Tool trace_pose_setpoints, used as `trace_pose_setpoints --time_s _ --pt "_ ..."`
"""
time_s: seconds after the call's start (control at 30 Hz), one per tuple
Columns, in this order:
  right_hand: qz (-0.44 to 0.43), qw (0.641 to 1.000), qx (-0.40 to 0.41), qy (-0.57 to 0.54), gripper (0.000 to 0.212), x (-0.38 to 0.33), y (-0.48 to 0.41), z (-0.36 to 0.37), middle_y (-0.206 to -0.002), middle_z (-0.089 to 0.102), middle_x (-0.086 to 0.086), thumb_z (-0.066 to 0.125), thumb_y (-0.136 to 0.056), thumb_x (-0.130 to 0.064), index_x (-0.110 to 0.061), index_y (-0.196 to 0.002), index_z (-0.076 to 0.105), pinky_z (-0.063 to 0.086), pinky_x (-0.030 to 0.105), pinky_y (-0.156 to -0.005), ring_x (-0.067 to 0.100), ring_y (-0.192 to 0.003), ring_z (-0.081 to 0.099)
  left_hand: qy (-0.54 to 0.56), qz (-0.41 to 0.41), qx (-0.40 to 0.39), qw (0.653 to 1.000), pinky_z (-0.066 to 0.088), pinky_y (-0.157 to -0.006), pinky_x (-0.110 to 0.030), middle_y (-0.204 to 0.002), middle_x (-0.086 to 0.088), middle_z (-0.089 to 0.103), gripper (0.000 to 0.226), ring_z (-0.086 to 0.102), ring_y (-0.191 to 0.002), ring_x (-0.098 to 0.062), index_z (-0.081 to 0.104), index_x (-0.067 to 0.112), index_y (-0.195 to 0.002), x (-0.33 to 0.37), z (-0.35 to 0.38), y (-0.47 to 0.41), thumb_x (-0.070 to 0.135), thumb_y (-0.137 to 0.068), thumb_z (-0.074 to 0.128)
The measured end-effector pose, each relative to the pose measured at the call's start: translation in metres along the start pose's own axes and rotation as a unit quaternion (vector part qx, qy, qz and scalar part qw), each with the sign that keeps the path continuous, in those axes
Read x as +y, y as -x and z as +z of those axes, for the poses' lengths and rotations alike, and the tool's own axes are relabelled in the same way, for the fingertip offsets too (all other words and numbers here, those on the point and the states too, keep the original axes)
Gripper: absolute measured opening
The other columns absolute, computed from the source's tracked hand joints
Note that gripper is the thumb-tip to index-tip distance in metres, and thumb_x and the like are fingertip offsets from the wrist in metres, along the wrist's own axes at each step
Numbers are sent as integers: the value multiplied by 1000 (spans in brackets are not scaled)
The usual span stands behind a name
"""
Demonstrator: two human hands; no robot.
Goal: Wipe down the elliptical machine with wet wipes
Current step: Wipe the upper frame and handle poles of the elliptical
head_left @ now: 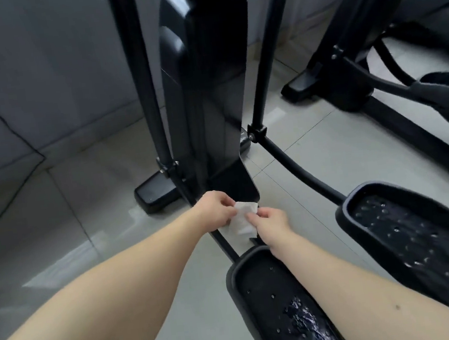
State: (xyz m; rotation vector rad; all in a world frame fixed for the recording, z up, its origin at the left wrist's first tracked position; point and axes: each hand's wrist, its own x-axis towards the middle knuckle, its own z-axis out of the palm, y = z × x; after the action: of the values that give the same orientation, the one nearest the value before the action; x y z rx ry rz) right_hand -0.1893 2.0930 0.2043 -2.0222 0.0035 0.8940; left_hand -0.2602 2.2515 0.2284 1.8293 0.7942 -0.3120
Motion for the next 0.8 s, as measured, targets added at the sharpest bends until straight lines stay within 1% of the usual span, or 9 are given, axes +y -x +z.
trace_pose_setpoints --time_s 0.07,0.17,0.27,0.33,0.43,0.53,0.63,0.73,0.8 --pt "3 1000 17 3 19 -29 35 -11 -84 69 1 74 -93 -28 -10 -98 71 52 28 -65 18 -77 63 5 -9 -4 1000 62 -84 -47 -92 -10 76 9 75 -89 -28 71 19 -95 27 -16 33 20 -87 67" --pt "24 1000 19 3 32 -75 92 -27 -86 72 3 78 -88 -44 -17 -102 66 57 29 -61 15 -67 66 -9 -11 -20 1000 63 -83 -47 -97 -9 76 15 75 -87 -26 71 21 -99 69 -38 84 24 -84 72" --pt "32 999 9 29 22 -110 142 -43 -89 70 3 73 -94 -35 -17 -103 66 50 22 -54 12 -62 63 -26 -24 -27 999 64 -81 -40 -98 -5 75 19 72 -76 -17 69 21 -105 104 -55 129 20 -86 72" --pt "29 999 21 38 17 -133 173 -54 -93 69 3 71 -95 -27 -18 -105 61 50 21 -51 12 -60 66 -40 -34 -28 998 63 -76 -32 -98 -5 74 18 69 -73 -13 68 18 -105 126 -68 157 17 -87 72" --pt "30 999 26 27 9 -164 212 -66 -96 69 5 63 -97 -14 -19 -101 57 59 31 -61 13 -60 72 -47 -45 -14 998 62 -75 -31 -91 -5 73 18 68 -72 -14 69 15 -106 158 -88 200 14 -88 69" --pt "33 999 1 -4 13 -201 251 -80 -90 73 7 55 -98 -6 -16 -99 62 61 33 -68 14 -64 72 -31 -44 -3 999 63 -81 -35 -90 -9 74 15 68 -71 -15 69 14 -104 188 -103 240 16 -89 67" --pt "48 997 -16 -54 15 -234 284 -93 -85 75 8 57 -96 -5 -13 -94 70 63 39 -84 25 -85 77 -6 -35 12 999 62 -84 -38 -93 -10 76 14 68 -73 -16 70 15 -98 219 -109 280 23 -88 71" --pt "76 989 -54 -115 12 -263 311 -106 -93 78 16 64 -91 -6 -7 -92 77 62 44 -89 31 -92 77 2 -13 36 999 59 -75 -36 -93 -11 76 14 65 -73 -16 69 13 -93 250 -115 318 24 -85 72" --pt "89 982 -80 -147 16 -275 325 -113 -95 78 17 72 -89 -16 -3 -97 78 62 45 -91 31 -93 77 -12 0 52 999 55 -67 -32 -89 -7 74 10 63 -72 -15 67 17 -89 263 -118 338 24 -85 72"
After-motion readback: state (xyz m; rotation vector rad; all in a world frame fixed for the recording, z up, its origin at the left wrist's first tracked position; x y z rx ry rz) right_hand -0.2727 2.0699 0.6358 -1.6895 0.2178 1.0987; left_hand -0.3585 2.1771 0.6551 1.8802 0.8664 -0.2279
